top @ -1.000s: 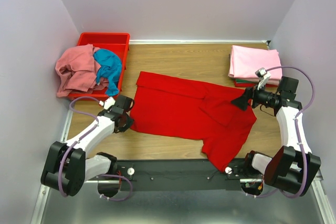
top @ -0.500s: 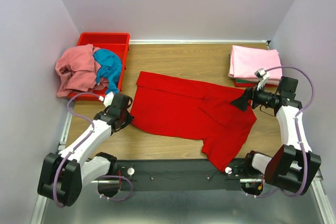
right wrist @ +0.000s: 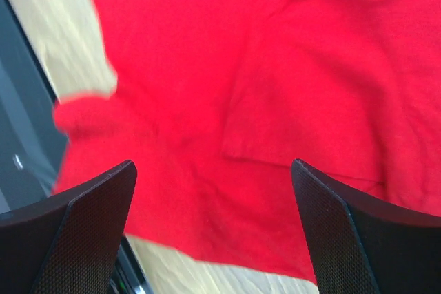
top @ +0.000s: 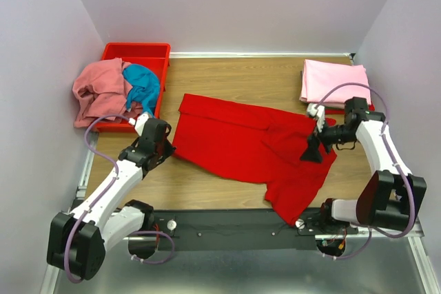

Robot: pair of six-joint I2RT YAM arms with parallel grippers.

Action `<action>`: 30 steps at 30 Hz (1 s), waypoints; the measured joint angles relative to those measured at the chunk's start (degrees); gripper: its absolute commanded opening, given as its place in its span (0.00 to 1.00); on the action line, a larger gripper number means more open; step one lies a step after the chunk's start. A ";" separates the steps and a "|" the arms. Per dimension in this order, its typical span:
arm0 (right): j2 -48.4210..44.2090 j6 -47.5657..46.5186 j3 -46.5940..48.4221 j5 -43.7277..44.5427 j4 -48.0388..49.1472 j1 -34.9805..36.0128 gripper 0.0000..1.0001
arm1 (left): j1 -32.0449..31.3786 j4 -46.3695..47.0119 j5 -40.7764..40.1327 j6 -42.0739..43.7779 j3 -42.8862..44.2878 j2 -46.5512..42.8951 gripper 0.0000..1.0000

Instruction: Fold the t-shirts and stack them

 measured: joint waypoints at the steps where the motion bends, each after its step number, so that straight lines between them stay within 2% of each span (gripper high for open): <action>1: -0.42 -1.79 -0.46 1.49 -0.66 1.42 0.98 | 0.00 0.04 0.00 0.13 0.00 -0.11 0.00; 7: -5.05 -8.07 -7.45 11.30 -0.92 13.38 0.94 | -0.02 0.31 0.09 0.63 0.00 -0.31 0.00; 10: -5.55 -9.25 -9.16 14.21 -0.74 19.65 0.88 | -0.02 0.55 0.09 0.76 0.00 -0.33 0.00; 16: -5.46 -5.62 -11.26 17.18 4.52 33.05 0.77 | -0.02 0.68 0.04 0.96 1.18 0.17 0.00; 18: -5.01 -2.56 -12.35 19.04 7.96 37.83 0.70 | 0.00 0.96 0.04 1.01 1.88 0.42 0.00; 21: -2.95 0.85 -12.85 21.00 12.07 42.23 0.65 | 0.00 1.29 0.04 1.03 2.14 0.68 0.00; 25: -1.70 4.02 -13.75 23.61 17.03 44.61 0.61 | 0.00 1.49 0.04 1.09 2.21 1.44 0.00; 30: -1.64 7.06 -16.04 26.34 21.33 48.61 0.48 | 0.00 1.57 0.04 1.44 2.58 2.69 0.00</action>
